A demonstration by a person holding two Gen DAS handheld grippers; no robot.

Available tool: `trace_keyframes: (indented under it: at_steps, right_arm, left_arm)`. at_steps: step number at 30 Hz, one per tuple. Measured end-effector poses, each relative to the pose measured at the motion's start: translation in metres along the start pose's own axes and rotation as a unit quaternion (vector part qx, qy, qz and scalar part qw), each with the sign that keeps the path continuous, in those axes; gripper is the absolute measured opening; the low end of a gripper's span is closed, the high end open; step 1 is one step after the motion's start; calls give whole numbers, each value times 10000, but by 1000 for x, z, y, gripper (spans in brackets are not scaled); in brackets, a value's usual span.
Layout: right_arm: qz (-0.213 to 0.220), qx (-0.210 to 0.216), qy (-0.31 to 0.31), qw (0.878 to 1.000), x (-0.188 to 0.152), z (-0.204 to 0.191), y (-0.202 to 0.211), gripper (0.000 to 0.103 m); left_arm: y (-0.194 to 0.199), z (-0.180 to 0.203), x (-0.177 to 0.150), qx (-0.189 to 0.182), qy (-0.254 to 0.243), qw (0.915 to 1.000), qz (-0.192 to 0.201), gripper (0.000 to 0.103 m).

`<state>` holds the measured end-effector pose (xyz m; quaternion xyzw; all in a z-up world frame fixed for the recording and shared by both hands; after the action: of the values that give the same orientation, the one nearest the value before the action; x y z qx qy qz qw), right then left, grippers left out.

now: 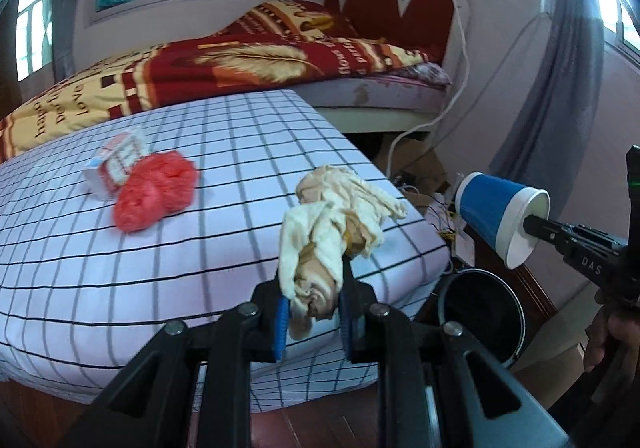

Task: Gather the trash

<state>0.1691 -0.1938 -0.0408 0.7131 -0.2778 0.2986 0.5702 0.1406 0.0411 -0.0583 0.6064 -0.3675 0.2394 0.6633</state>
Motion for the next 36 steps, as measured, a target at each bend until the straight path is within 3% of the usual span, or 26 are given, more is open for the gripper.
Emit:
trace_keyframes:
  at_steps: [18,36]
  right_arm:
    - [-126,-657,-592,9960,-31,95,20,3]
    - [-400,-1234,-1090,9855,-75,174,29,3]
  left_arm:
    - [-31,95,1,-831,-620,9942,-272,22]
    - [-71,192,-18,-1682,-1231,9746,-819,22]
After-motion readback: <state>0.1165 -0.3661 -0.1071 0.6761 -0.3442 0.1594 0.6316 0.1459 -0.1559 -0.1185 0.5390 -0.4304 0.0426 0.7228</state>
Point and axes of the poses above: each gripper's, at about its wrist camera, not at the fingertips, and y roughly against the way its jaws point, z to its right, x to its top, the point moved 5 cm from there along -y, roughly the way its jaws point, and after that the axes turned 9 degrees about -y, right-handed, at the moved point
